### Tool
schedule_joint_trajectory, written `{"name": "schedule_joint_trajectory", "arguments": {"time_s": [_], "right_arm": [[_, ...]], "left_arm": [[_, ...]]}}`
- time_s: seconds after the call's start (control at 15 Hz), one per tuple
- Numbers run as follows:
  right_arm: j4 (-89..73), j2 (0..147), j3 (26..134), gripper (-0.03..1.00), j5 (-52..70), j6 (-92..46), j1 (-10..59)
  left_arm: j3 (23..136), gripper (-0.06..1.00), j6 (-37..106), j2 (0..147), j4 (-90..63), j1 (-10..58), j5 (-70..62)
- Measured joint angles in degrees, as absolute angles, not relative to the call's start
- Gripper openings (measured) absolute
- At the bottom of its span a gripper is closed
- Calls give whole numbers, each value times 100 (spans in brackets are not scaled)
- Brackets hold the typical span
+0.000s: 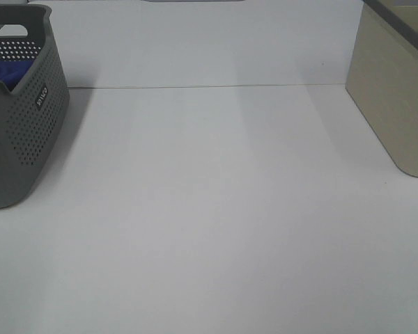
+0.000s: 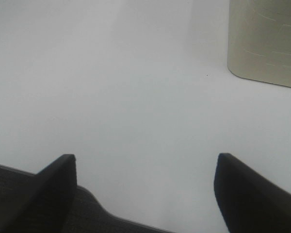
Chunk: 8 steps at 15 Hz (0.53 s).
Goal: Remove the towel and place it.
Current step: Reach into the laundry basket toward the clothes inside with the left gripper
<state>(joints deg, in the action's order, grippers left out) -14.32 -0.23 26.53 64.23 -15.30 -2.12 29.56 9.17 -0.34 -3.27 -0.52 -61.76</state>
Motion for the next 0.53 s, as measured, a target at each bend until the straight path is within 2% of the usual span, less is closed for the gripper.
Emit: {"name": "schedule_joint_trajectory", "arguments": {"time_s": [0.2,0.4,0.53], "right_arm": [[-1432,-23,2653,77,6423,-1610,-212],[-1375,-23,2653,88,6423,-1610,-212],[-1369,-23,2653,89,6423,-1610,-212]], "left_arm": [[2956,94,905,-34,-332,-52,-6176],[2956,94,905,-34,-470,-52,-6176],[2956,94,905,-34,-470,-52,-6176]]}}
